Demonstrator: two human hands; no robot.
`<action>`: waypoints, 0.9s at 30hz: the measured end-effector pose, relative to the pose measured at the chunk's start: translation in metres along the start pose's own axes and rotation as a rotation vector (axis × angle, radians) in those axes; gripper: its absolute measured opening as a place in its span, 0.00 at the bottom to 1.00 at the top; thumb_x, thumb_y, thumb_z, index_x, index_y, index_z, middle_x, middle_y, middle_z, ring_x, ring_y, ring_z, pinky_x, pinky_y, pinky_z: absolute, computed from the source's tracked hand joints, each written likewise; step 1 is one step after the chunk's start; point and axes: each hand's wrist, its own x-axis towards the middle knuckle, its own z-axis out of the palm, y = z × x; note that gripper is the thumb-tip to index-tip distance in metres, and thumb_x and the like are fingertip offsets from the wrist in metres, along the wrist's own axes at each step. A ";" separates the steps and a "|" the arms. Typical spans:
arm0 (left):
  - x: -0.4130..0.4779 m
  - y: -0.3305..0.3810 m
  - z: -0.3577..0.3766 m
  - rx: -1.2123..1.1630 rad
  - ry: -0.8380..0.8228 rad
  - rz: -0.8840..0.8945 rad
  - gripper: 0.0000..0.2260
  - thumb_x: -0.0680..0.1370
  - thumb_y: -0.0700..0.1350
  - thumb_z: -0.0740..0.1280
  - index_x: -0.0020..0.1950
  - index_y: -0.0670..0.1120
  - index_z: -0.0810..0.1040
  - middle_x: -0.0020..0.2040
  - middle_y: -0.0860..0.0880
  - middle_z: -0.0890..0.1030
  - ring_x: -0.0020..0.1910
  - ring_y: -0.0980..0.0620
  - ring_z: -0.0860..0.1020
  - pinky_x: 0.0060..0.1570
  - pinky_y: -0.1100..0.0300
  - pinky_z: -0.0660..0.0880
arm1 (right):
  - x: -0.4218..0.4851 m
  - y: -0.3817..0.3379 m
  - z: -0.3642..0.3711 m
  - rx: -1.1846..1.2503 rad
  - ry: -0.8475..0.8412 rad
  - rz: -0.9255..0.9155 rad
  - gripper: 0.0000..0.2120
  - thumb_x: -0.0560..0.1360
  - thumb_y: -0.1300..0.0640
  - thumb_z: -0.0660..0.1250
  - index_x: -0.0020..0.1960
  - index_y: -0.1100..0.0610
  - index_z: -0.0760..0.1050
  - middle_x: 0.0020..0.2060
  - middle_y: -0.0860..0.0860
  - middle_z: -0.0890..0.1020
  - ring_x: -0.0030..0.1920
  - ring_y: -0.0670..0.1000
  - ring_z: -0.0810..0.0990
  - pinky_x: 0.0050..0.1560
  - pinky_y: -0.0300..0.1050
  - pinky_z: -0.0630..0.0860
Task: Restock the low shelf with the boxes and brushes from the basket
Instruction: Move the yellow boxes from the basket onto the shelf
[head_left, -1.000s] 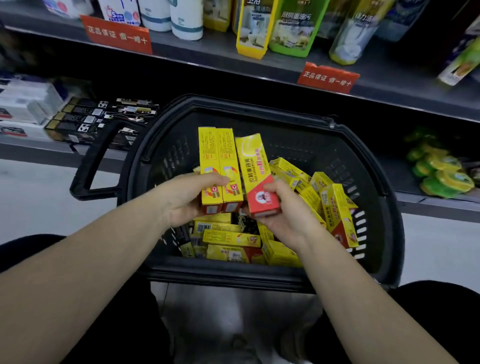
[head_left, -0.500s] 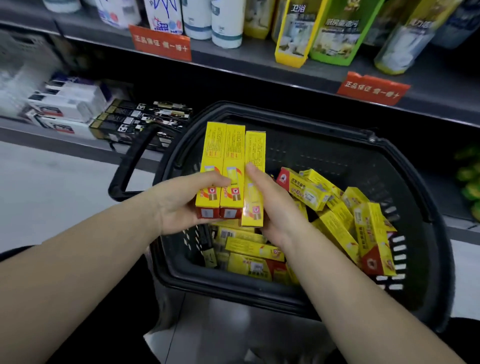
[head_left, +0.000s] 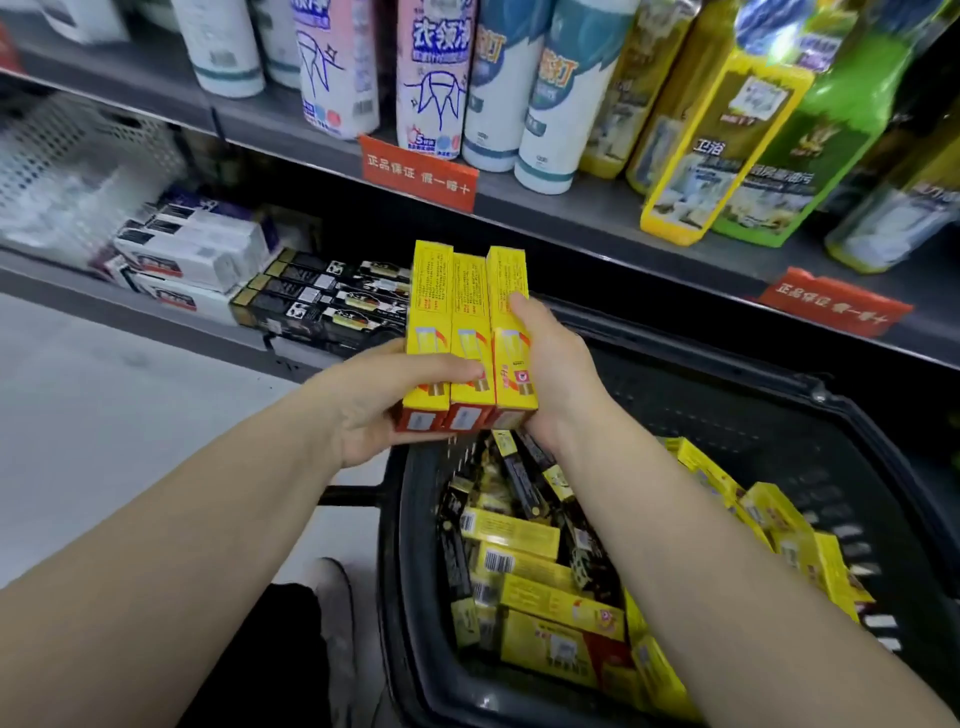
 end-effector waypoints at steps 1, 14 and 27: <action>0.002 0.003 -0.004 0.014 0.026 0.020 0.29 0.57 0.47 0.76 0.58 0.50 0.78 0.50 0.49 0.85 0.48 0.50 0.83 0.42 0.57 0.80 | 0.006 -0.005 0.005 -0.013 -0.006 0.001 0.13 0.77 0.50 0.62 0.57 0.54 0.75 0.48 0.55 0.83 0.43 0.56 0.84 0.47 0.57 0.80; 0.037 0.011 -0.083 -0.185 0.364 0.015 0.13 0.71 0.46 0.72 0.54 0.47 0.78 0.41 0.49 0.86 0.37 0.52 0.84 0.32 0.60 0.79 | 0.103 -0.018 0.069 -0.271 0.023 0.033 0.05 0.77 0.55 0.58 0.52 0.54 0.67 0.30 0.50 0.73 0.29 0.48 0.75 0.34 0.43 0.78; 0.031 -0.007 -0.043 -0.197 0.246 -0.031 0.21 0.71 0.45 0.72 0.63 0.46 0.73 0.50 0.46 0.84 0.44 0.50 0.83 0.36 0.60 0.78 | 0.103 -0.017 0.030 -0.272 0.162 0.147 0.08 0.76 0.59 0.57 0.38 0.54 0.67 0.27 0.51 0.70 0.28 0.49 0.72 0.36 0.43 0.76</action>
